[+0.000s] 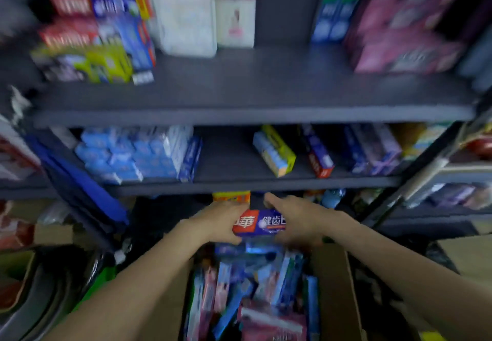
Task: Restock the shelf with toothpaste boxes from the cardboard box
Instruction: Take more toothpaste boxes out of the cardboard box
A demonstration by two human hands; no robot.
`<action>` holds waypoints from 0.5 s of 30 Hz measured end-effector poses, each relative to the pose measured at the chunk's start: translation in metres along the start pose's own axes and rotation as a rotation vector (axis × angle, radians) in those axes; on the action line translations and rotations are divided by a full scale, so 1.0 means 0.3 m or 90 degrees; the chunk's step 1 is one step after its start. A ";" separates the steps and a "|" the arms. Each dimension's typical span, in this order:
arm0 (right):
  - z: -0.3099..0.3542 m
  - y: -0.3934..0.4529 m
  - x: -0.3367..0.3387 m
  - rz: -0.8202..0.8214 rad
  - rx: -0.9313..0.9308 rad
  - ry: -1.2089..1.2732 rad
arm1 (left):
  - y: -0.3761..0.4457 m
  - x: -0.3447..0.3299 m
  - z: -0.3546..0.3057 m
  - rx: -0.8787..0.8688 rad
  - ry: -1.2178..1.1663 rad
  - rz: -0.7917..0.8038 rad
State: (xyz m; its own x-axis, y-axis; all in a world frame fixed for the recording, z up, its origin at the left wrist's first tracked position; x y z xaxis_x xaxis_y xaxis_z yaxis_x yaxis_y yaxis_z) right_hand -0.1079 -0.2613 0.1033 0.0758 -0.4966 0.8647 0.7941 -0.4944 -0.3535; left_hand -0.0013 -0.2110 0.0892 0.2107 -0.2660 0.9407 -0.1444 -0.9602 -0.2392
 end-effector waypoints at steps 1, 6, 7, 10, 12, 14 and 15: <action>0.004 -0.018 0.085 -0.034 0.002 0.000 | 0.011 0.099 -0.021 -0.018 0.020 -0.040; -0.038 -0.132 0.473 -0.159 -0.030 0.122 | 0.026 0.562 -0.106 -0.113 0.159 -0.260; -0.051 -0.151 0.538 -0.175 -0.032 0.121 | 0.018 0.639 -0.107 -0.122 0.166 -0.295; -0.074 -0.182 0.700 -0.262 -0.033 0.245 | -0.021 0.817 -0.072 -0.114 0.166 -0.379; -0.065 -0.173 0.779 -0.339 -0.016 0.395 | -0.042 0.892 -0.014 -0.075 0.148 -0.419; -0.031 -0.123 0.819 -0.368 -0.008 0.508 | -0.061 0.940 0.053 -0.028 0.130 -0.447; -0.005 -0.086 0.834 -0.371 -0.004 0.534 | -0.072 0.959 0.087 -0.009 0.134 -0.465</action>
State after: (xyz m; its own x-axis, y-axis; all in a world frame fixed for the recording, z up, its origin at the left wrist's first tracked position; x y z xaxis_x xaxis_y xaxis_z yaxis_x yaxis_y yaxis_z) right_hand -0.1103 -0.3740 0.3282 -0.7699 -0.5163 0.3750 0.5692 -0.8214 0.0377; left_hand 0.0876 -0.2689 0.3588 0.0682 0.4598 0.8854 -0.0523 -0.8846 0.4634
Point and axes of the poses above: each hand's wrist, its own y-axis towards the middle knuckle, its own x-axis out of the back of the hand, z = x × y, the point moved 8 cm from there along y, towards the middle knuckle, and after that the axes turned 7 degrees about -z, right-handed, at the moved point
